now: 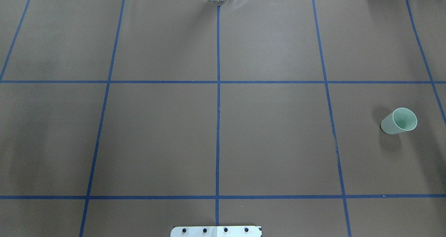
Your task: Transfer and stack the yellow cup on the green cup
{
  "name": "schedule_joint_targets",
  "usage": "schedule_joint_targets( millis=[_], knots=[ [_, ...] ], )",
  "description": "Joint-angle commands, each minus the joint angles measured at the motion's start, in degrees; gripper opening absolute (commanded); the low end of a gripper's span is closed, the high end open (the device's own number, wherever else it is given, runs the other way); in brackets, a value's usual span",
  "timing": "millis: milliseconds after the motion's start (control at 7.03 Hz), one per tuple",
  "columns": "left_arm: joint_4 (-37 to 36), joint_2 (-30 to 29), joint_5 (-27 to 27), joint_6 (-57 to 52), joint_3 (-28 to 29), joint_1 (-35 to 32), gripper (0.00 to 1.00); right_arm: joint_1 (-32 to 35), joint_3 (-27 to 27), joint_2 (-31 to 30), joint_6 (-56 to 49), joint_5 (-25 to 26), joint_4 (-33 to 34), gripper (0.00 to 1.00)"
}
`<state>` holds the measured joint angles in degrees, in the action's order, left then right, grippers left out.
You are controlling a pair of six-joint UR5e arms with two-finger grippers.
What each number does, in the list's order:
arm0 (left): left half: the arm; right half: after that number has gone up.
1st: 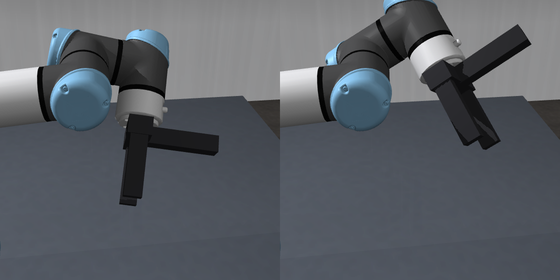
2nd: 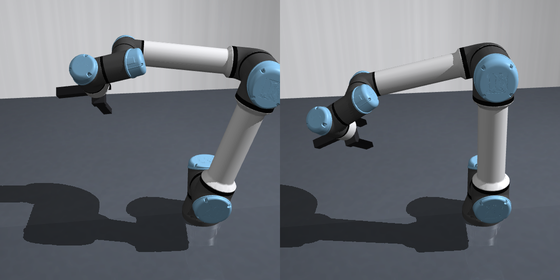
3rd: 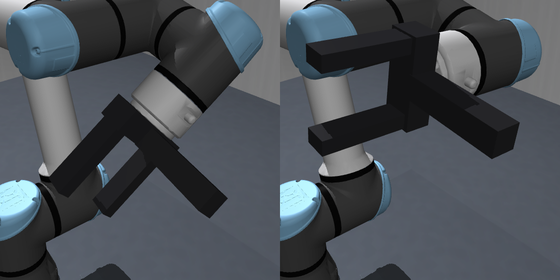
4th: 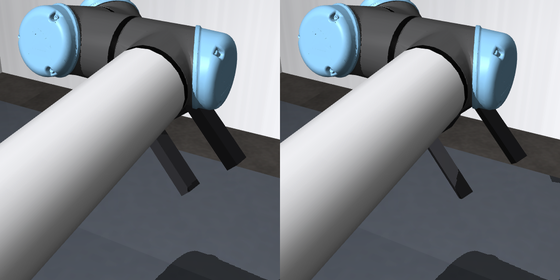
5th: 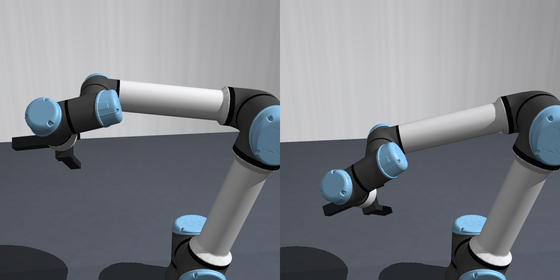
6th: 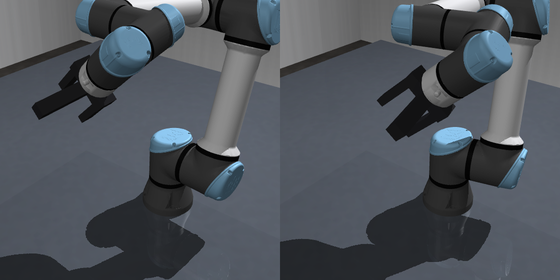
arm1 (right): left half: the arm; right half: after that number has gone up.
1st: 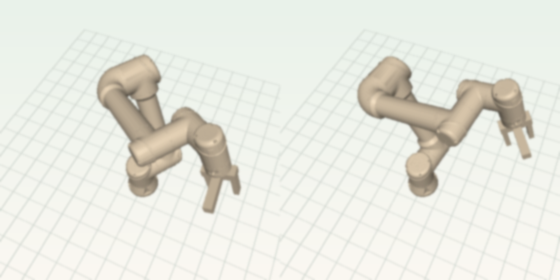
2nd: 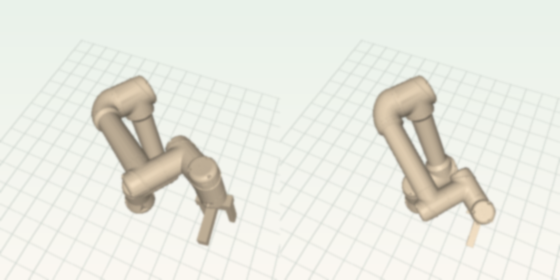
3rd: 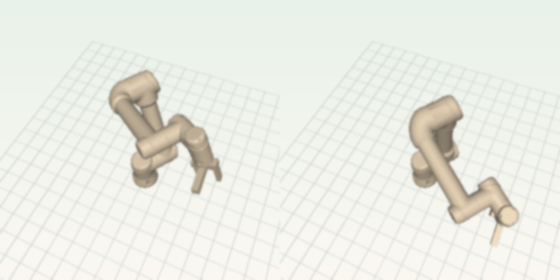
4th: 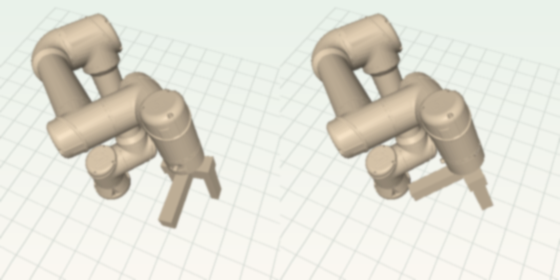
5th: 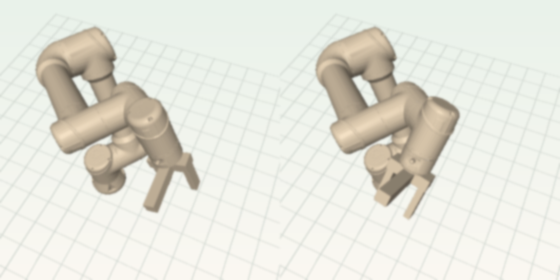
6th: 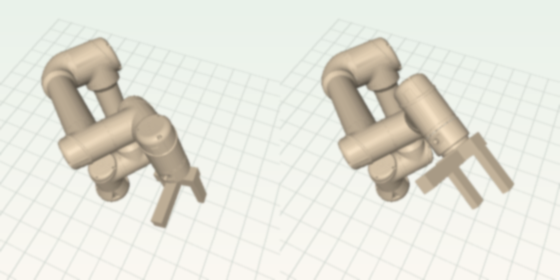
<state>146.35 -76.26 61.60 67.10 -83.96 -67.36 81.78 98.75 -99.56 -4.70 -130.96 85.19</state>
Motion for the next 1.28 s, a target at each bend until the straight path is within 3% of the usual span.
schedule_joint_targets(
  millis=[0,142,284,569,711,996,1138],
  knots=[
    [12.94,-6.60,12.44,-8.33,-0.14,-0.23,0.28,-0.04,0.04,0.50,-0.05,-0.53,-0.11,1.00],
    [19.35,-8.37,16.06,-20.39,-1.37,-1.36,0.28,-0.04,0.04,0.68,0.04,-0.70,-0.11,1.00],
    [21.68,-8.47,25.40,-23.30,-3.90,-2.51,0.26,-0.04,0.04,0.68,0.04,-1.05,-0.11,1.00],
    [28.52,-10.57,43.96,-23.68,-9.44,-2.78,0.22,-0.04,0.30,0.77,-0.13,-1.93,-0.20,1.00],
    [32.73,-13.02,51.26,-27.16,-9.38,-2.69,0.22,-0.04,1.00,0.94,-0.05,-2.02,-0.20,1.00],
    [35.93,-18.28,65.06,-31.15,-9.46,-2.52,0.09,-0.04,1.62,4.62,0.30,-1.93,-0.29,1.00],
    [36.29,-19.71,69.14,-31.24,-9.46,-2.52,0.06,0.04,1.36,7.42,0.31,-1.67,-0.20,1.00]
  ],
)
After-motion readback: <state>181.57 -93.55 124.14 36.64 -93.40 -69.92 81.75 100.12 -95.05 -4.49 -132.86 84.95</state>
